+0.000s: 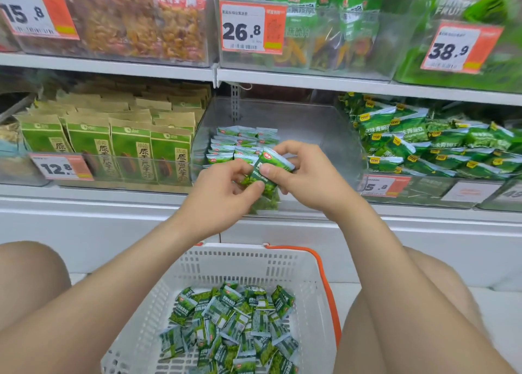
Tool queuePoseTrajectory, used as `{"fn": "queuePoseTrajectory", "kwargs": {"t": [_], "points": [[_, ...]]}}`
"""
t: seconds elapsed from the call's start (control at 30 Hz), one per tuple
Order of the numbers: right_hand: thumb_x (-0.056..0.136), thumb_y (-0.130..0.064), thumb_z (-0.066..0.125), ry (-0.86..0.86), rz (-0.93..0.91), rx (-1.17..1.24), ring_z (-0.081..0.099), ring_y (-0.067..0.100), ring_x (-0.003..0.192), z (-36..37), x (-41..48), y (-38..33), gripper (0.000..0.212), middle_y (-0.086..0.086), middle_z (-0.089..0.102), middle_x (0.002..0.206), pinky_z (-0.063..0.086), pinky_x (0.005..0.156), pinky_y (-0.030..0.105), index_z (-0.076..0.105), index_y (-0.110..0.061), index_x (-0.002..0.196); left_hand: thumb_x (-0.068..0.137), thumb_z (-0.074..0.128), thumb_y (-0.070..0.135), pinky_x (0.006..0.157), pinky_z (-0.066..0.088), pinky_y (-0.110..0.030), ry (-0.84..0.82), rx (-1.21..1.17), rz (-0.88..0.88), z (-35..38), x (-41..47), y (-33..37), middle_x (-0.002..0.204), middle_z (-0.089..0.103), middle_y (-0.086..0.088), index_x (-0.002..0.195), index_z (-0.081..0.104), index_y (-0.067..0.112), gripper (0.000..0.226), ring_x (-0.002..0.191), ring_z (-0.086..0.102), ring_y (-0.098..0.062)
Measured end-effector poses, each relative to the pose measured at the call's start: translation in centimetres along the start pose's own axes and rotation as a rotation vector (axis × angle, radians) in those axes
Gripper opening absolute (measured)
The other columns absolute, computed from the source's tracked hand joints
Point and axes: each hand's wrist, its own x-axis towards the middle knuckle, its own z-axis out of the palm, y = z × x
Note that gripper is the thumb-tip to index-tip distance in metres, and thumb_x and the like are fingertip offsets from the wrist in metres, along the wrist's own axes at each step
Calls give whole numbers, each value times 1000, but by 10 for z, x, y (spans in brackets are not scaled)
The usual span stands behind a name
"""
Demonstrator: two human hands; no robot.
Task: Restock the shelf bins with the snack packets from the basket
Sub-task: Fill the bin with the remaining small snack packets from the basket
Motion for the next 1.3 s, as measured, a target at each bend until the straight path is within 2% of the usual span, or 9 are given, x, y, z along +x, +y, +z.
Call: {"fn": "queuePoseTrajectory", "kwargs": {"t": [0.07,0.23,0.37,0.5,0.7,0.87,1.03,1.17,1.3], "points": [[91,-22,82,-24,14,140,62,9,60,-4,0,-4,21,-9,72,81,51,63,26,72,-17,108,96,70,37,62,58,-46,-1,-34,16,2,1,-7,82,71,-7,104,71,25,15,62,69,-30],[95,-9,75,-42,23,211,70,12,76,-9,8,-2,29,0,78,95,57,71,25,66,-17,122,96,75,30,62,44,-13,175,113,128,3,6,-4,68,67,13,91,64,39,15,58,64,-4],[95,-25,74,184,-69,-233,67,13,73,-13,22,15,24,-6,71,83,47,74,28,68,-24,119,94,61,37,86,46,-39,264,536,216,0,11,-20,102,68,13,110,68,29,19,98,59,-16],[92,-36,79,-71,41,-464,68,21,83,-9,36,23,33,-3,68,78,44,76,27,70,-29,122,84,49,46,89,36,-40,70,692,115,-2,9,-31,112,66,8,108,70,27,37,108,54,-22],[81,-9,89,-325,418,-262,79,25,72,-9,54,19,31,7,73,97,65,78,34,72,-15,106,81,49,49,95,35,-41,-68,827,175,-5,15,-36,118,67,10,109,70,24,43,116,53,-21],[71,-6,95,-343,476,-307,79,29,72,2,63,16,39,5,78,83,64,84,41,69,-6,100,83,57,52,96,35,-42,-110,905,207,-3,19,-40,104,62,12,101,64,29,30,109,52,-20],[85,-9,86,-378,494,-243,78,23,68,7,60,12,28,8,79,82,66,76,37,64,-5,101,86,58,51,98,36,-43,-71,936,213,-2,21,-42,109,62,10,104,65,27,31,111,54,-21],[74,-53,90,-156,380,-386,76,23,85,-1,60,21,53,6,76,86,63,83,38,75,-4,90,85,54,48,100,39,-47,-21,920,255,0,13,-51,115,66,6,107,69,21,38,110,60,-25],[96,-34,61,161,129,-421,67,26,87,8,55,38,22,-5,66,65,53,75,33,70,-20,81,85,57,44,102,39,-49,56,883,292,8,19,-48,111,66,3,100,68,19,31,107,60,-28]]}}
